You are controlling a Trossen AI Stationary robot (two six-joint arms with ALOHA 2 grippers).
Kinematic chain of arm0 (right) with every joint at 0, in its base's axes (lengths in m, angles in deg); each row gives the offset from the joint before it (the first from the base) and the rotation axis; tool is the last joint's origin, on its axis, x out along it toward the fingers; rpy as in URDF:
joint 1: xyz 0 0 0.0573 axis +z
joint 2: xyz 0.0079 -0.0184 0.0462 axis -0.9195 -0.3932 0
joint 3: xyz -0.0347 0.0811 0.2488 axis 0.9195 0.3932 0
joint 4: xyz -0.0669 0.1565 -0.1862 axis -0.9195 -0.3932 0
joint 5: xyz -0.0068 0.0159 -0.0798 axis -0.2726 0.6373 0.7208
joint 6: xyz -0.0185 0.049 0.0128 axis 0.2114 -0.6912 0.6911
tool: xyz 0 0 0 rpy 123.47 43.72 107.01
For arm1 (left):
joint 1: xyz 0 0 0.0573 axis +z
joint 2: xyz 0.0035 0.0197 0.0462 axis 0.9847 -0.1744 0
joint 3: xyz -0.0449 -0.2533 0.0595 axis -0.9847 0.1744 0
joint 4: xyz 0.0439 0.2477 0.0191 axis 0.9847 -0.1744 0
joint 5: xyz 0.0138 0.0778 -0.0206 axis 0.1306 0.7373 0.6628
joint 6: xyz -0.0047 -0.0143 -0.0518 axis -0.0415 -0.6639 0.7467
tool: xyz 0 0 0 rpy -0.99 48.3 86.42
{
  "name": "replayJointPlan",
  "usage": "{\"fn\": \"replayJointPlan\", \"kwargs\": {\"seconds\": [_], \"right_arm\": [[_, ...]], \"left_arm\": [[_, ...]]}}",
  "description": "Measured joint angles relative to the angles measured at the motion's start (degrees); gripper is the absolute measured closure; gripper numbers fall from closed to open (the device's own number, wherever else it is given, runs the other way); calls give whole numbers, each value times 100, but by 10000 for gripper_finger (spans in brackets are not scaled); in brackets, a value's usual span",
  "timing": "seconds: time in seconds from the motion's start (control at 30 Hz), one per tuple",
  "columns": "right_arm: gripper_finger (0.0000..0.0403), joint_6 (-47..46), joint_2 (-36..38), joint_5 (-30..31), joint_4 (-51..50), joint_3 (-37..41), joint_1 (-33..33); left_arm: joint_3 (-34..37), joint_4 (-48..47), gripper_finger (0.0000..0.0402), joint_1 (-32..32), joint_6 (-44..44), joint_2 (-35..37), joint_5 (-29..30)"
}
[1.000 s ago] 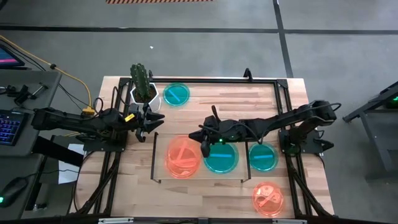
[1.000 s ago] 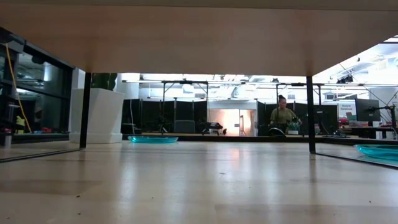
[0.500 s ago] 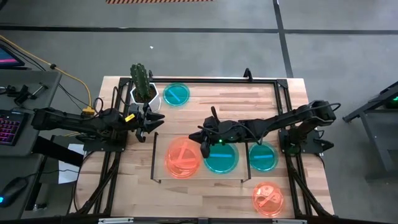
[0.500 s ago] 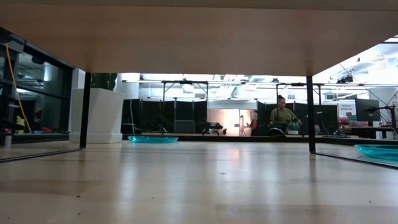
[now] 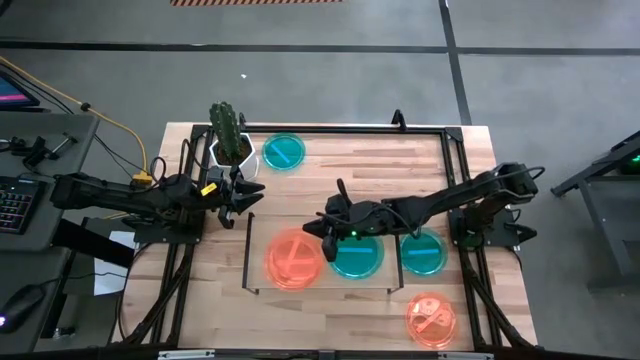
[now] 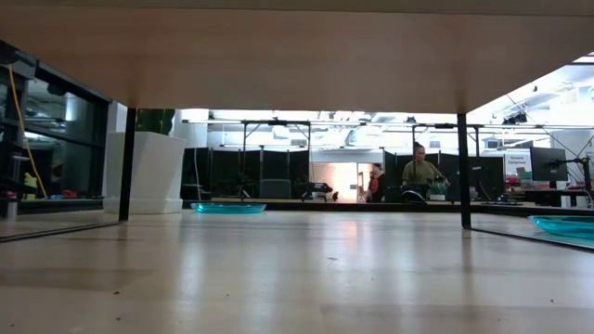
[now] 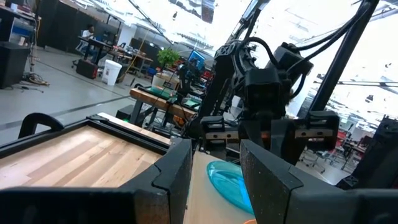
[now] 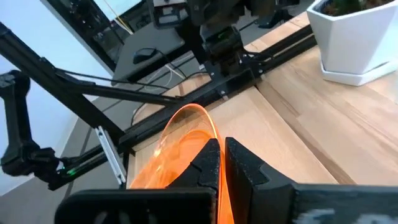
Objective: Place and stack plates onto a shelf
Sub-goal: Stack the top orange transparent plate on top of the orange transparent plate
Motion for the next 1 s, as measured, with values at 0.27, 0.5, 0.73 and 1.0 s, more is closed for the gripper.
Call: {"fn": "replayJointPlan", "kwargs": {"seconds": [0.27, 0.5, 0.73, 1.0], "right_arm": [[392, 13, -195, 2, 277, 0, -11], [313, 95, -195, -38, 395, 0, 0], [239, 105, -195, -288, 465, 0, 4], [223, 255, -34, -496, -28, 0, 4]], "left_arm": [[0, -4, 273, 0, 0, -2, 2], [0, -4, 273, 0, 0, -2, 2], [0, -4, 273, 0, 0, 0, 2], [0, -113, 273, 0, 0, -2, 2]]}}
